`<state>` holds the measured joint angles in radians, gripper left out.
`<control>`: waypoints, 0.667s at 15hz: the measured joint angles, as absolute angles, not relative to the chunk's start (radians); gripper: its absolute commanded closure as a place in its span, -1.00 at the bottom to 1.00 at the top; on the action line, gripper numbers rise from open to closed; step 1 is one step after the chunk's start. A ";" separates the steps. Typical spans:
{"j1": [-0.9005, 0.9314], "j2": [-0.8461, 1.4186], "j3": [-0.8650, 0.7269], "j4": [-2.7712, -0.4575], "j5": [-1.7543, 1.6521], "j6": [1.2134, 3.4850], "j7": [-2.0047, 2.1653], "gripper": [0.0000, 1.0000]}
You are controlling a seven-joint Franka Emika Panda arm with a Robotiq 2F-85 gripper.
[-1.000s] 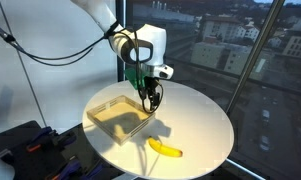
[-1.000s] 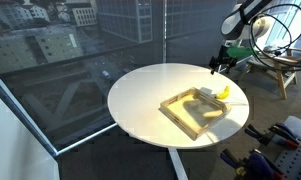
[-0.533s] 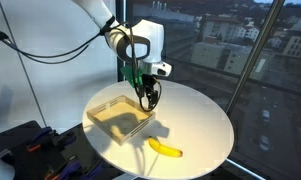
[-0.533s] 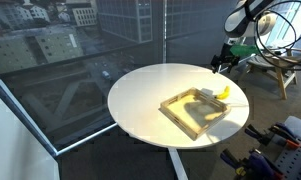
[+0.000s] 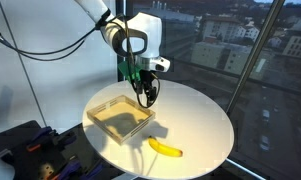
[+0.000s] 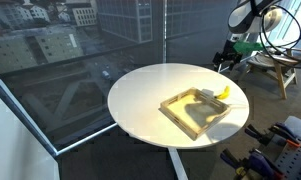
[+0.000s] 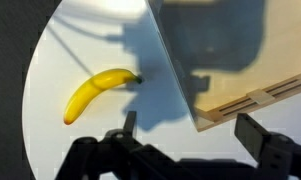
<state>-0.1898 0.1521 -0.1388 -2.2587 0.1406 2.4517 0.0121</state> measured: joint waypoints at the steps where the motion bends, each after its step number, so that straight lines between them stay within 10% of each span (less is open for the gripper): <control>1: -0.190 0.145 -0.139 -2.260 0.141 2.442 0.011 -0.94; 10: -0.190 0.082 -0.150 -2.289 0.130 2.398 -0.011 -1.00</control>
